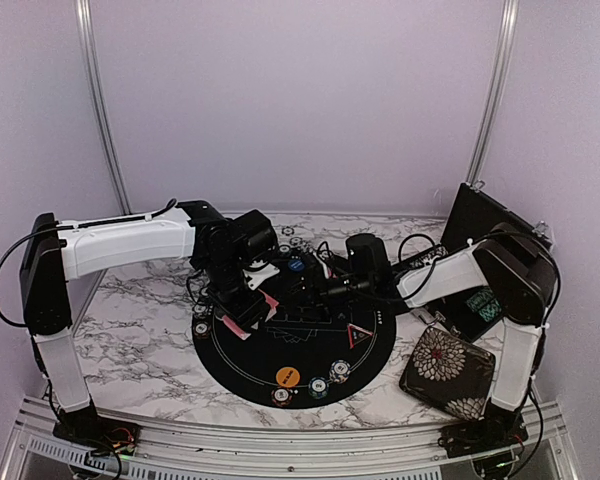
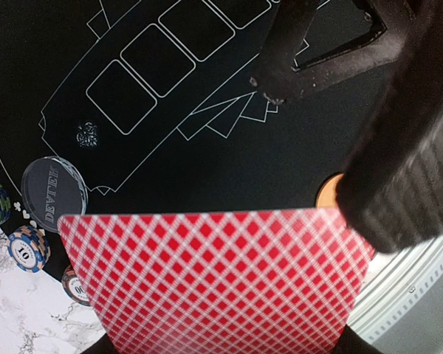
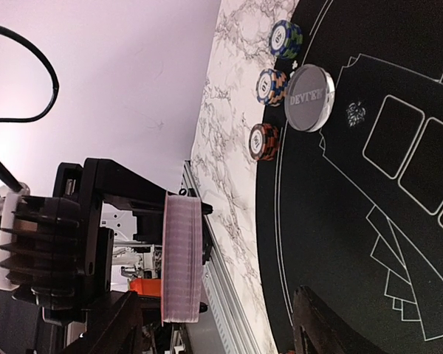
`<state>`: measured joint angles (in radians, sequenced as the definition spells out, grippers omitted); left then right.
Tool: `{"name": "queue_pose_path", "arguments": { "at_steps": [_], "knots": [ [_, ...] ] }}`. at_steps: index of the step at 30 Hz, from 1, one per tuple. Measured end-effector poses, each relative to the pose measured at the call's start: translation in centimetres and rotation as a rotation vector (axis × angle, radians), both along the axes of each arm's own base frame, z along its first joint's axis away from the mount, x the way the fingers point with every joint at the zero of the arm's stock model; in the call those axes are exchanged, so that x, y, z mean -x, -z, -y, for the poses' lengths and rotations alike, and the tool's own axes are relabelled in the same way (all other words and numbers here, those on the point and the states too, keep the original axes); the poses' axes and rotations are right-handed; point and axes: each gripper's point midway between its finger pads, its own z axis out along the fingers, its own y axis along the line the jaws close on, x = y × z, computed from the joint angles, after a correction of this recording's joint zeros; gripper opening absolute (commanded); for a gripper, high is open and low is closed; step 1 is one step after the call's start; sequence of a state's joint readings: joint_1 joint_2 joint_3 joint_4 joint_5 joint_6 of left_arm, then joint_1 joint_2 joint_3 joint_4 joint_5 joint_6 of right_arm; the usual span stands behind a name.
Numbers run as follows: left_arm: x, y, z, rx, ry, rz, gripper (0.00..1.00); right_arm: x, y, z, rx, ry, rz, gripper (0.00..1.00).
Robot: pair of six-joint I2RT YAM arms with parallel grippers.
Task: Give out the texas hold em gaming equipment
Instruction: Distribute the poker card in the small blind area.
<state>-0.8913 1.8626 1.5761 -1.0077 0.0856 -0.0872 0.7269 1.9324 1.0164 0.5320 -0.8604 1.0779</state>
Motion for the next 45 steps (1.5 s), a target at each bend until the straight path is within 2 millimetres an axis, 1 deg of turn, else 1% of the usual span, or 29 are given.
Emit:
{"name": "queue_pose_path", "arguments": {
  "at_steps": [3,8,15,25,32,36,39,45],
  "knots": [
    [0.0,0.0,0.0,0.0,0.0,0.0,0.46,0.3,0.2,-0.3,-0.004,-0.01,-0.01,0.67],
    [0.0,0.0,0.0,0.0,0.001,0.0,0.46,0.6,-0.2,-0.7,-0.02,-0.021,-0.012,0.67],
    [0.0,0.0,0.0,-0.001,0.001,0.0,0.46,0.5,-0.7,-1.4,-0.04,-0.028,-0.007,0.67],
    [0.0,0.0,0.0,-0.001,0.003,0.001,0.46,1.4,0.1,-2.9,-0.045,-0.065,-0.038,0.65],
    [-0.1,0.0,-0.1,-0.005,0.0,0.007,0.46,1.8,0.1,-3.7,-0.054,-0.086,-0.036,0.6],
    [-0.1,0.0,-0.1,-0.005,0.0,0.007,0.46,1.8,0.4,-3.7,-0.05,-0.086,-0.039,0.57],
    [-0.1,0.0,-0.1,-0.005,0.001,0.006,0.46,1.7,0.7,-3.7,-0.045,-0.082,-0.04,0.52],
    [-0.1,0.0,-0.1,-0.006,0.001,0.006,0.46,1.4,0.8,-3.5,-0.042,-0.074,-0.034,0.49]
  ]
}}
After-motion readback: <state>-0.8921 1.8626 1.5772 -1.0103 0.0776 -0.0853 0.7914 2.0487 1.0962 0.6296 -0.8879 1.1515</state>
